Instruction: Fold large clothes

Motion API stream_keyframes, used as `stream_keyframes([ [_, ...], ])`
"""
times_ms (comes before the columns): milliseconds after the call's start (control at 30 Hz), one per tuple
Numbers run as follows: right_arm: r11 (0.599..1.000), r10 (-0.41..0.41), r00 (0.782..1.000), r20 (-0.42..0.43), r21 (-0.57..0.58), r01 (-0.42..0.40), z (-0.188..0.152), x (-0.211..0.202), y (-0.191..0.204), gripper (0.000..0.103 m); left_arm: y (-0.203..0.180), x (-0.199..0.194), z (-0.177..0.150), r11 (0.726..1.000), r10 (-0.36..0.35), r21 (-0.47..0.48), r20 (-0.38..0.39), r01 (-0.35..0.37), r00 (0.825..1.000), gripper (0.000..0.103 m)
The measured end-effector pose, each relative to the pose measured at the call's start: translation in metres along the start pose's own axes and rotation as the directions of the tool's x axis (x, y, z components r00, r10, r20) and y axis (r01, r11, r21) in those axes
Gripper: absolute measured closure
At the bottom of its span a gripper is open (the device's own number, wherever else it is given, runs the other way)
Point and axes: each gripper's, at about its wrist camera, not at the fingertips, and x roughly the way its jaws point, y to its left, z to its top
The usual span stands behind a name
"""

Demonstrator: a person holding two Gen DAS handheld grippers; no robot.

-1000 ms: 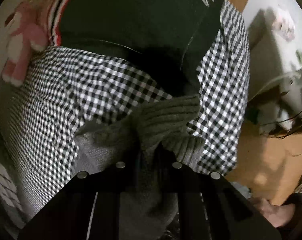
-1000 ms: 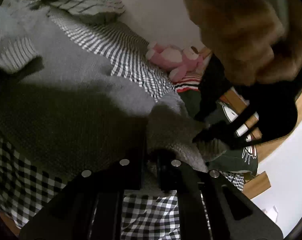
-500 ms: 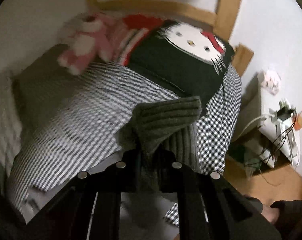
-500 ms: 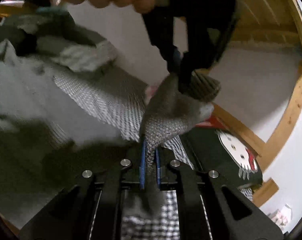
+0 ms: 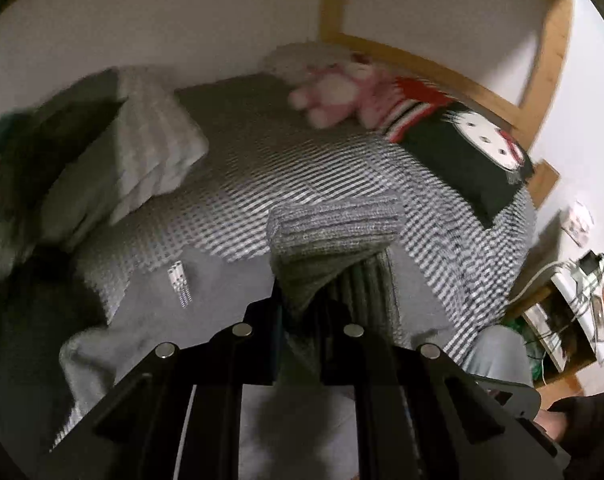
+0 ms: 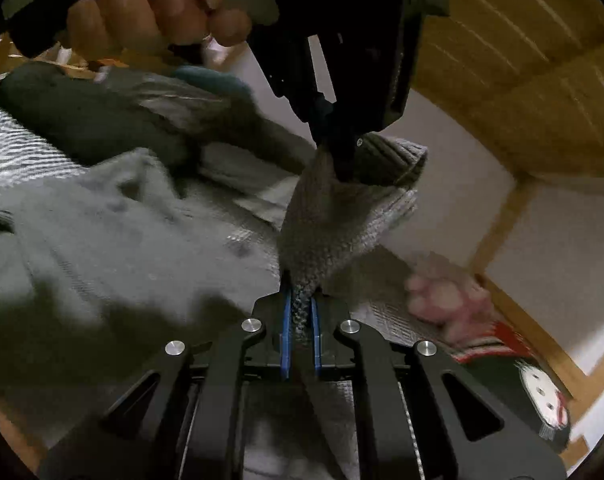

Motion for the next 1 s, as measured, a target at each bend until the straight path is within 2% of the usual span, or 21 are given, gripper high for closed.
stream_keyframes([
  [133,0.991,0.116,0.993,-0.012,-0.067,-0.117,0.008,0.01,0.069,0.095,0.072,0.004,-0.06,0.991,0.046,-0.123,-0.061,-0.053,0.997,0.092],
  [233,0.973,0.184,0.981,-0.064,-0.131,-0.191,0.001,0.024,0.123,0.095,0.122,0.021,-0.113,0.969,0.042,-0.238,-0.104,-0.066,0.994,0.092],
  [333,0.955,0.202,0.972,-0.12,-0.197,-0.222,-0.008,0.034,0.16,0.095,0.16,0.04,-0.158,0.944,0.054,-0.317,-0.14,-0.096,0.989,0.089],
  [400,0.946,0.193,0.97,-0.146,-0.236,-0.224,-0.012,0.036,0.176,0.095,0.179,0.036,-0.179,0.917,0.09,-0.376,-0.135,-0.134,0.987,0.082],
  [433,0.944,0.186,0.97,-0.153,-0.246,-0.22,-0.012,0.036,0.179,0.095,0.19,0.027,-0.187,0.895,0.093,-0.426,-0.106,-0.13,0.99,0.063],
  [467,0.941,0.179,0.97,-0.164,-0.26,-0.217,-0.012,0.038,0.183,0.095,0.199,0.017,-0.193,0.876,0.106,-0.466,-0.07,-0.126,0.992,0.04],
  [500,0.94,0.171,0.971,-0.165,-0.268,-0.211,-0.012,0.038,0.182,0.095,0.206,0.003,-0.196,0.855,0.143,-0.502,-0.021,-0.134,0.99,0.032],
  [533,0.938,0.159,0.974,-0.164,-0.281,-0.2,-0.012,0.037,0.184,0.095,0.213,-0.018,-0.199,0.825,0.197,-0.549,0.055,-0.135,0.979,0.023],
  [567,0.933,0.137,0.978,-0.159,-0.31,-0.181,-0.011,0.036,0.189,0.094,0.218,-0.033,-0.201,0.8,0.222,-0.589,0.115,-0.114,0.968,0.015],
  [633,0.929,0.115,0.981,-0.156,-0.332,-0.161,-0.01,0.032,0.194,0.091,0.224,-0.059,-0.197,0.76,0.21,-0.65,0.208,-0.025,0.955,0.012],
  [700,0.925,0.118,0.982,-0.145,-0.344,-0.162,-0.008,0.027,0.202,0.086,0.218,-0.07,-0.184,0.762,0.163,-0.646,0.251,0.04,0.954,0.009],
  [767,0.918,0.2,0.97,-0.14,-0.318,-0.235,-0.005,0.016,0.209,0.075,0.199,-0.065,-0.16,0.807,0.102,-0.588,0.229,0.054,0.968,0.007],
  [800,0.916,0.241,0.961,-0.138,-0.295,-0.272,-0.001,0.011,0.21,0.067,0.184,-0.053,-0.145,0.848,0.067,-0.527,0.196,0.047,0.978,0.007],
  [833,0.913,0.291,0.948,-0.129,-0.258,-0.315,0.002,0.004,0.208,0.049,0.176,-0.044,-0.138,0.874,0.059,-0.485,0.165,0.029,0.985,0.007],
  [867,0.897,0.381,0.918,-0.111,-0.195,-0.396,0.006,-0.004,0.201,0.036,0.167,-0.031,-0.132,0.896,0.069,-0.443,0.125,-0.006,0.99,0.007],
  [900,0.887,0.426,0.9,-0.088,-0.154,-0.435,0.008,-0.01,0.196,0.021,0.16,-0.023,-0.131,0.908,0.079,-0.418,0.098,-0.031,0.992,0.007],
  [933,0.882,0.455,0.889,-0.051,-0.108,-0.458,0.008,-0.017,0.189,0.018,0.153,-0.011,-0.125,0.921,0.095,-0.384,0.067,-0.062,0.993,0.007],
  [1000,0.877,0.479,0.877,-0.036,-0.025,-0.48,0.004,-0.027,0.168,0.018,0.149,-0.003,-0.121,0.921,0.139,-0.376,0.086,-0.098,0.986,0.007],
])
